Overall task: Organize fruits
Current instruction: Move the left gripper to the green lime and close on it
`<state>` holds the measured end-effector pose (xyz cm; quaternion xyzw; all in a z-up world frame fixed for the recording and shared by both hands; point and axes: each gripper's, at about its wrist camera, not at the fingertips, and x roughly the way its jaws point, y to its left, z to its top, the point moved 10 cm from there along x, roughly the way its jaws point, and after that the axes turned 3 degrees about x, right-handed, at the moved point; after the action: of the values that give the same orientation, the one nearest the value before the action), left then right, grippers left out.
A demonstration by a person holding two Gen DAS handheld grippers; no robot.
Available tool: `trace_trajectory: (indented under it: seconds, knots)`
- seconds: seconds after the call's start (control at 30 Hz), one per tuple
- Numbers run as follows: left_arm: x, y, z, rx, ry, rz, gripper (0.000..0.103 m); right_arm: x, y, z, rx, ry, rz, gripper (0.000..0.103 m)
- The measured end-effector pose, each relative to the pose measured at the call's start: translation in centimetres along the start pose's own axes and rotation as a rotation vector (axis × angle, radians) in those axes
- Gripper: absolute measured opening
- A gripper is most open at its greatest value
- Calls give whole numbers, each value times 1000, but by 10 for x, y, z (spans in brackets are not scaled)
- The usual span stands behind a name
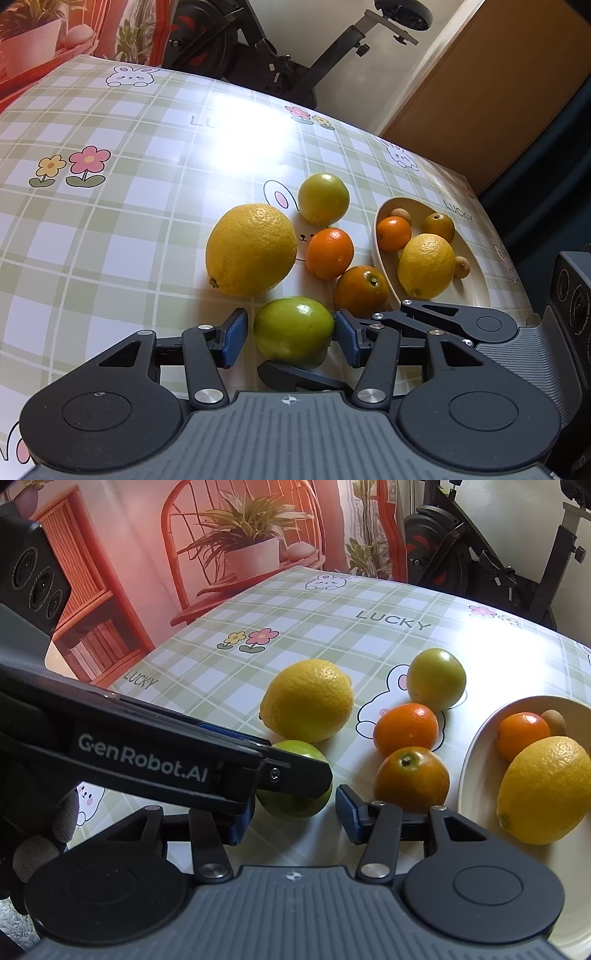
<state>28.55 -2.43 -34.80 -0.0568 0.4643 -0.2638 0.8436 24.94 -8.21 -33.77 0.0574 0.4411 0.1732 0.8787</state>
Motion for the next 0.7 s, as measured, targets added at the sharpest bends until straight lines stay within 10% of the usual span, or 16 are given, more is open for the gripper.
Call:
trace_trajectory:
  seconds: [0.7]
  knots:
    - [-12,-67,13,150,-58,27,52,-46,-13,4,36,-106,-23,47]
